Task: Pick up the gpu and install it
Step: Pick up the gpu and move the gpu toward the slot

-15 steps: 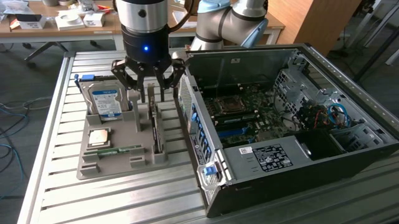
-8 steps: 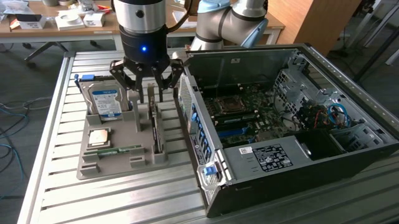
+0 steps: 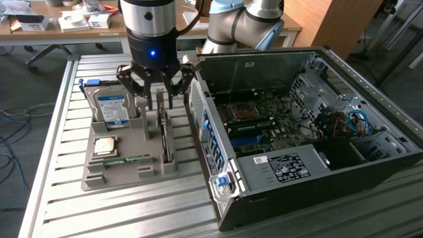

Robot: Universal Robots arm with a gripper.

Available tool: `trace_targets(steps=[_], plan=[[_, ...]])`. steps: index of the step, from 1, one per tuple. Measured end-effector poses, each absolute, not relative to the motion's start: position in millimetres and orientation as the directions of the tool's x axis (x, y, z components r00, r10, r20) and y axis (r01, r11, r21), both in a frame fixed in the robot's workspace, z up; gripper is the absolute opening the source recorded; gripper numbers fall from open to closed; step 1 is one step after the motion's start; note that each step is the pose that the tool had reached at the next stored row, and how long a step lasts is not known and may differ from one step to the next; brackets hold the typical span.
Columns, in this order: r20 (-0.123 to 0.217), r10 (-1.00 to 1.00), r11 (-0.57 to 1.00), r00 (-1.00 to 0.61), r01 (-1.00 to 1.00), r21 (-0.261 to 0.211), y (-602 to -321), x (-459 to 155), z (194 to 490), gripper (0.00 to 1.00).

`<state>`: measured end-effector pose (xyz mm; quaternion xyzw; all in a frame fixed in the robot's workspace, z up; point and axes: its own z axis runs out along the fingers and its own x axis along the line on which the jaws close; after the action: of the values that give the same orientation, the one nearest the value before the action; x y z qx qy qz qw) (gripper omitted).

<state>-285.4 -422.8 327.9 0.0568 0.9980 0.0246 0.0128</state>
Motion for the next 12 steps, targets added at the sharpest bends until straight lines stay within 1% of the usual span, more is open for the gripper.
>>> trace_targets(steps=[12], plan=[[-0.023, 0.114, 0.992, -0.993, 0.113, 0.051, -423, -285, 315, 0.47]])
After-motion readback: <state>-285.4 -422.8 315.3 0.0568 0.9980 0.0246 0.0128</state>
